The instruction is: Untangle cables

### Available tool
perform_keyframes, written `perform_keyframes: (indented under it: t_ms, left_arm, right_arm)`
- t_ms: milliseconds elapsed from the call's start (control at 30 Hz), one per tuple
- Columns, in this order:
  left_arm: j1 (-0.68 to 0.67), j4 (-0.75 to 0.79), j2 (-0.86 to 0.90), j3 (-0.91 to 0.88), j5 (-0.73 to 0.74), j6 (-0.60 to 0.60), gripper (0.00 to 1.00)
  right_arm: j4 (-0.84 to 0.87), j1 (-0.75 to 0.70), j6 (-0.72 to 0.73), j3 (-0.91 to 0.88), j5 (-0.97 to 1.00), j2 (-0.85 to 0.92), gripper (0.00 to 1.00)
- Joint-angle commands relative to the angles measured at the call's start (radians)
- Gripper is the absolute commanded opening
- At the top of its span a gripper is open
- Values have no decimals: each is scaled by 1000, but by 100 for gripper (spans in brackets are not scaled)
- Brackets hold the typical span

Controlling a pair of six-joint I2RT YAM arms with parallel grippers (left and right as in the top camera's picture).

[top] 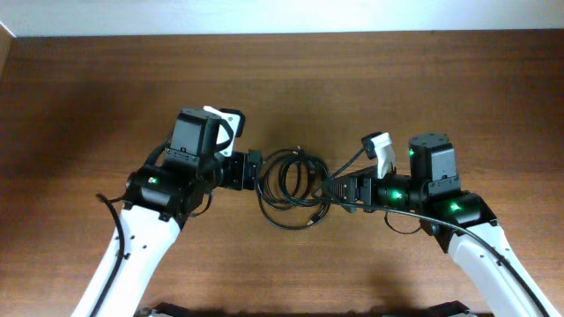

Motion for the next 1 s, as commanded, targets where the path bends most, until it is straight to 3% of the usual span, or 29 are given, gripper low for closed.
perform_keyframes:
  t_ms: [0, 33, 100, 233, 333, 467, 533, 667, 700, 833, 900, 967]
  left_arm:
    - [4, -29, -13, -2, -88, -55, 99]
    - [4, -57, -12, -8, -153, -87, 99]
    - [4, -150, -12, -19, -381, -386, 99]
    - [4, -150, -12, -19, -379, -392, 99]
    - [4, -153, -12, -19, -379, -392, 99]
    - [4, -153, -12, -19, -379, -392, 99]
    - [4, -153, -12, -19, -379, -392, 99]
    - [4, -153, -12, -19, -380, -391, 99]
    - [4, -153, -12, -19, -380, -392, 99]
    - [4, -153, -12, -19, -380, -392, 99]
    - [4, -153, -12, -19, -380, -392, 99]
    - [4, -153, -12, -19, -380, -392, 99]
  right_arm:
    - [2, -3, -13, 5, -17, -6, 85]
    - [-3, -3, -12, 5, -13, -5, 86]
    - [-10, -3, 49, 5, 36, -5, 89]
    - [-68, -3, 210, 5, 251, -5, 99]
    - [-125, -2, 550, 5, 336, -5, 99]
    - [-103, -2, 573, 4, 296, -3, 99]
    - [-100, 19, 716, -2, 285, 33, 99]
    - [98, 157, 892, -6, 272, 231, 80]
    - [132, 170, 935, -6, 259, 285, 68]
    - [146, 169, 956, -6, 234, 371, 47]
    - [146, 168, 956, -6, 235, 374, 43]
    - [146, 168, 956, -6, 239, 374, 30]
